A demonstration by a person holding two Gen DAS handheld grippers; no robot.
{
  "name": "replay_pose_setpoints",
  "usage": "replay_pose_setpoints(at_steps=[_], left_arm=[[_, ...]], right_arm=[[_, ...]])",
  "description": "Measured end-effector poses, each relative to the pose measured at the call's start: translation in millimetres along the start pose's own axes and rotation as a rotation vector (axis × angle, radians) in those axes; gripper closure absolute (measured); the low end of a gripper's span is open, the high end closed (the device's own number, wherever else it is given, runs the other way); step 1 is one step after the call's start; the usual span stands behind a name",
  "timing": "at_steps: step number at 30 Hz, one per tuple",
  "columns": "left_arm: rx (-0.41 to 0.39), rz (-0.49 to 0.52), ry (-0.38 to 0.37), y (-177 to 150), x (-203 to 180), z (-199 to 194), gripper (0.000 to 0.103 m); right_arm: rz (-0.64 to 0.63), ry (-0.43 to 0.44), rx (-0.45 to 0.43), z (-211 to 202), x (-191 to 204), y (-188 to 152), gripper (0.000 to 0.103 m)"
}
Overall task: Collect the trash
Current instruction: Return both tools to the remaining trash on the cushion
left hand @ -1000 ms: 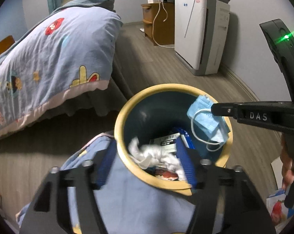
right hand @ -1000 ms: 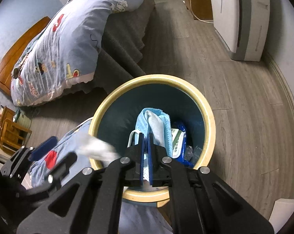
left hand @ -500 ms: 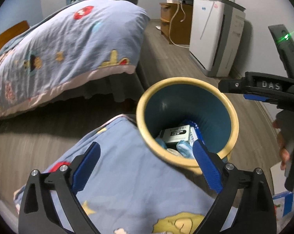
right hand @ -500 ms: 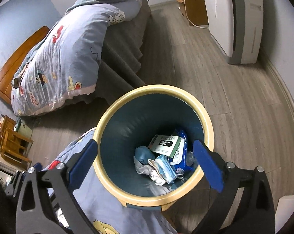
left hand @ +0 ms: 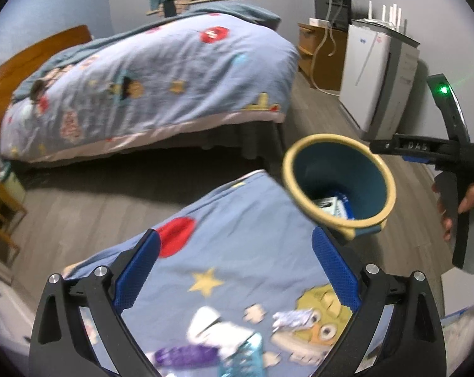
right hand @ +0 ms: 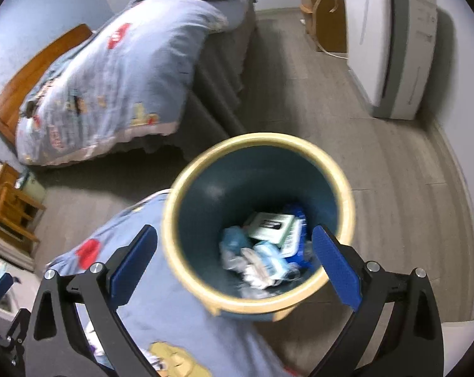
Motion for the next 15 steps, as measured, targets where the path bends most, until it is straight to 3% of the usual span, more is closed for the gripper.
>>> replay_pose_setpoints(at_steps=[9, 15], left_arm=[[0.013, -0.103, 0.074, -49.8, 77.2, -49.5, 0.007], [0.051, -0.241, 0.090, -92.4, 119.8, -62.9, 0.006]], right_arm=[[-0.130, 0.042, 0.000, -22.2, 65.6, -22.7, 0.006], [-0.199, 0.024, 0.023, -27.1, 93.7, -46.9, 0.006]])
Point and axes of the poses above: each gripper's, at about its wrist camera, not at the fingertips, and z roughly the way its jaws point, x to its left, y to its top, the point moved 10 cm from there along z, roughly the way its jaws point, and after that the axes turned 7 degrees about y, right-handed, at the moved point
